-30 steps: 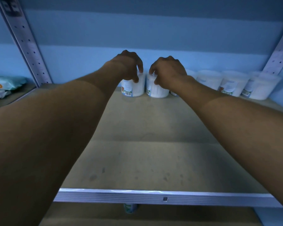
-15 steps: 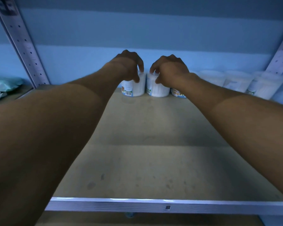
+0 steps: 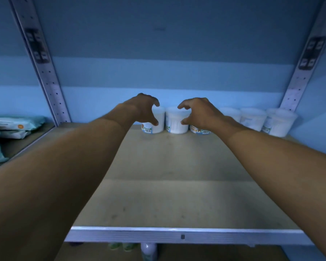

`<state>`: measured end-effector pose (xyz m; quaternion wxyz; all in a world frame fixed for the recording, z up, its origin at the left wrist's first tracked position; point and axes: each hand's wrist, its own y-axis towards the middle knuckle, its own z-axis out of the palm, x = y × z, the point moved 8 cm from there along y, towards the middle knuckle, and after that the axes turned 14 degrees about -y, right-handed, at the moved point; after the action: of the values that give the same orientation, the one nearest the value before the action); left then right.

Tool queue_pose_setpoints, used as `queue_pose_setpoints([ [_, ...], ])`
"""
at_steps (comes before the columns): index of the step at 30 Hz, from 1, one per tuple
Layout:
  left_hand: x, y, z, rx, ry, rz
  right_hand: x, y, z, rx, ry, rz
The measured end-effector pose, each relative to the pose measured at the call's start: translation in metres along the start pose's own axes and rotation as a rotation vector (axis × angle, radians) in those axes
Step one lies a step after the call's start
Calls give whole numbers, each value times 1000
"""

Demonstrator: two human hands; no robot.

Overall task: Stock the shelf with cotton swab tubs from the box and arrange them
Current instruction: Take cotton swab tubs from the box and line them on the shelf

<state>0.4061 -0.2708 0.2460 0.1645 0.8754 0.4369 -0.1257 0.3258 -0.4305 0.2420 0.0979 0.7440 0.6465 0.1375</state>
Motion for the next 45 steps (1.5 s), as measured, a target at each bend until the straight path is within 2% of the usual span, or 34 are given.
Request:
queue_pose_setpoints([
  [10,-34,-97,-36,-2,-108,20,7,-90,-38,36,28,28],
  [25,-88,-217,-17,60,-64,187,39,-216,-68,-20,73,-62],
  [36,-102,-277,31,141,-103,245,56,-285,-48,18,97,-119],
  [42,-102,-295,57,199,-122,257,53,-311,-16,90,96,-99],
  [45,-102,-301,66,178,-103,286,45,-322,4,137,126,-63],
])
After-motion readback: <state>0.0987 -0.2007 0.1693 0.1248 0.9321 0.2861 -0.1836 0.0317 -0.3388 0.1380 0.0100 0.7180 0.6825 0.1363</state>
